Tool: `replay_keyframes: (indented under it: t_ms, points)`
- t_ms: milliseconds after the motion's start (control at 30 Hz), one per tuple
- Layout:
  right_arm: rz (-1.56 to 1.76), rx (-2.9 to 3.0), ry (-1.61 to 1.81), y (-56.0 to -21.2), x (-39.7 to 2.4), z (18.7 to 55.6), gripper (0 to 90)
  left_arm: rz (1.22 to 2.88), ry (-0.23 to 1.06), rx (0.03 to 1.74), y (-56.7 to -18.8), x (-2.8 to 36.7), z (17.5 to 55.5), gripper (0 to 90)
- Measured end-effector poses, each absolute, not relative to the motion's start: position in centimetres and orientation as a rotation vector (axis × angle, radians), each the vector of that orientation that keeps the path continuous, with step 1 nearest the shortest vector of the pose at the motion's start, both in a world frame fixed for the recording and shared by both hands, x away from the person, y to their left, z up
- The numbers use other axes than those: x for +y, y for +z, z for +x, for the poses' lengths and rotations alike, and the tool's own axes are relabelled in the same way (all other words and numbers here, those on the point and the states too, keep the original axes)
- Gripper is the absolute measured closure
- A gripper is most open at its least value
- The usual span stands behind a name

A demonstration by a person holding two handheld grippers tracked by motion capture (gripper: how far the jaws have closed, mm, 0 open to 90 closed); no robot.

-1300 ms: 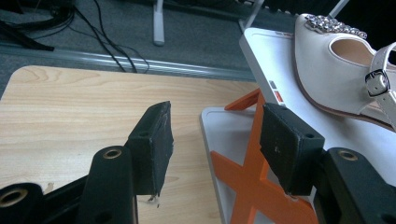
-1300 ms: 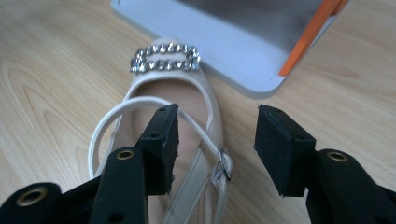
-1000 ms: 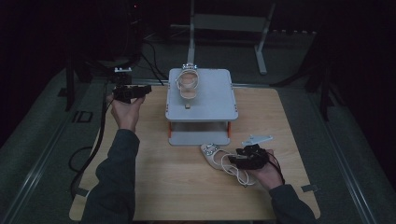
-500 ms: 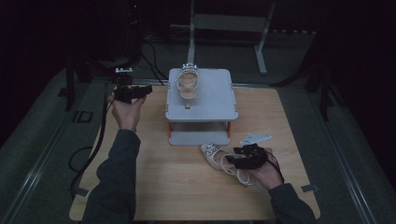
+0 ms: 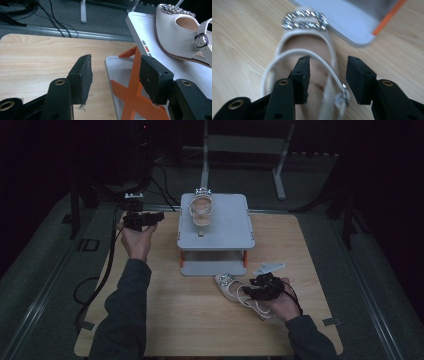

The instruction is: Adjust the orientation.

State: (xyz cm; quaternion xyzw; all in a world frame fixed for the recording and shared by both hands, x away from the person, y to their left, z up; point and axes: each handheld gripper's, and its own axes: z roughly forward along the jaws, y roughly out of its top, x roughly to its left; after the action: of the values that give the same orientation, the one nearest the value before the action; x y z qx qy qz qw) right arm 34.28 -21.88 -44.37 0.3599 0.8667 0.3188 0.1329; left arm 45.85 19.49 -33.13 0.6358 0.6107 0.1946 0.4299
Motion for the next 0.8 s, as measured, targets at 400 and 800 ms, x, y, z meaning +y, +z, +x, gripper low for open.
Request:
replay_keyframes:
  t_ms: [400, 800]
  points:
    - [1.146, 2.595, 0.815, -45.0, -22.3, 35.8, 66.9, 1.585, 0.478, 1.521, -33.3, 19.2, 45.9, 44.3]
    - [1.333, 2.633, 0.829, -45.2, -22.6, 36.7, 82.5, 1.589, 0.474, 1.519, -33.4, 19.1, 45.9, 44.3]
